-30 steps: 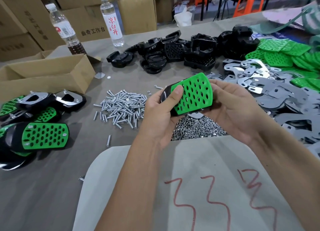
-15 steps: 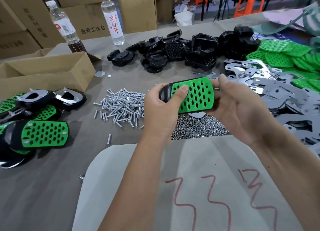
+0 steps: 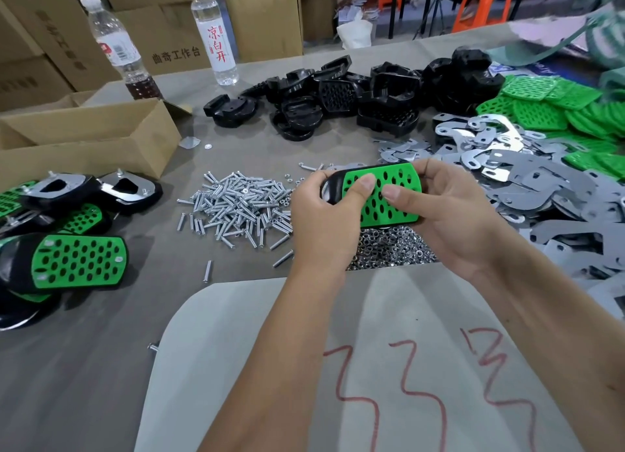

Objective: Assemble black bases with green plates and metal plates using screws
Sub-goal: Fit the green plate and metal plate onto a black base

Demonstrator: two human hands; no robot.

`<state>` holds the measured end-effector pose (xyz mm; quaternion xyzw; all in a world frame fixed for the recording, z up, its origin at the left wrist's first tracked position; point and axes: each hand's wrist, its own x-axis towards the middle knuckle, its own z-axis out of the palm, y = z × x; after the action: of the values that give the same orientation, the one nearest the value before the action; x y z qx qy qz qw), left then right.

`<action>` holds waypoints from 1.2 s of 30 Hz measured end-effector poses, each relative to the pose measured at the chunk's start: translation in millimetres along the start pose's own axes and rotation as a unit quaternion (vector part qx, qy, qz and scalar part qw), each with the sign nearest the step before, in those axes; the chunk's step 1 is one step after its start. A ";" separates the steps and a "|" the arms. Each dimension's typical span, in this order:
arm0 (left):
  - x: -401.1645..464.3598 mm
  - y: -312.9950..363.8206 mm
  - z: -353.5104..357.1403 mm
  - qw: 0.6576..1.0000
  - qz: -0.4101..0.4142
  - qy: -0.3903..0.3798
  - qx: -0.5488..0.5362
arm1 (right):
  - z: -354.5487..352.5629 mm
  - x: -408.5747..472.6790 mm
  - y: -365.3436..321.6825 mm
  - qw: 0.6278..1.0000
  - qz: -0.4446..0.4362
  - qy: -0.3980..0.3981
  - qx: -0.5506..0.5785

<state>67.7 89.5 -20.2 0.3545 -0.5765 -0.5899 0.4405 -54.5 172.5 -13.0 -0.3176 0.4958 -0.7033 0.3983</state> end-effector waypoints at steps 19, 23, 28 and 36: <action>4.6 6.5 -7.4 0.971 -0.133 -0.070 -0.183 | 10.4 2.4 9.4 0.989 -0.005 0.053 0.137; 3.4 0.7 -0.2 0.989 -0.083 -0.045 -0.114 | 8.3 2.6 8.4 0.991 0.012 0.056 0.122; 7.5 2.0 -5.3 0.990 -0.074 -0.011 -0.122 | 3.8 3.3 4.6 1.000 0.007 0.021 -0.006; 11.1 3.7 -10.6 0.996 -0.042 -0.008 -0.082 | 4.5 1.0 7.0 0.998 0.000 0.000 -0.058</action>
<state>73.9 75.5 -16.4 0.3361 -0.5143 -0.6560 0.4383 -49.5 168.3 -18.3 -0.3402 0.5356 -0.6732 0.3798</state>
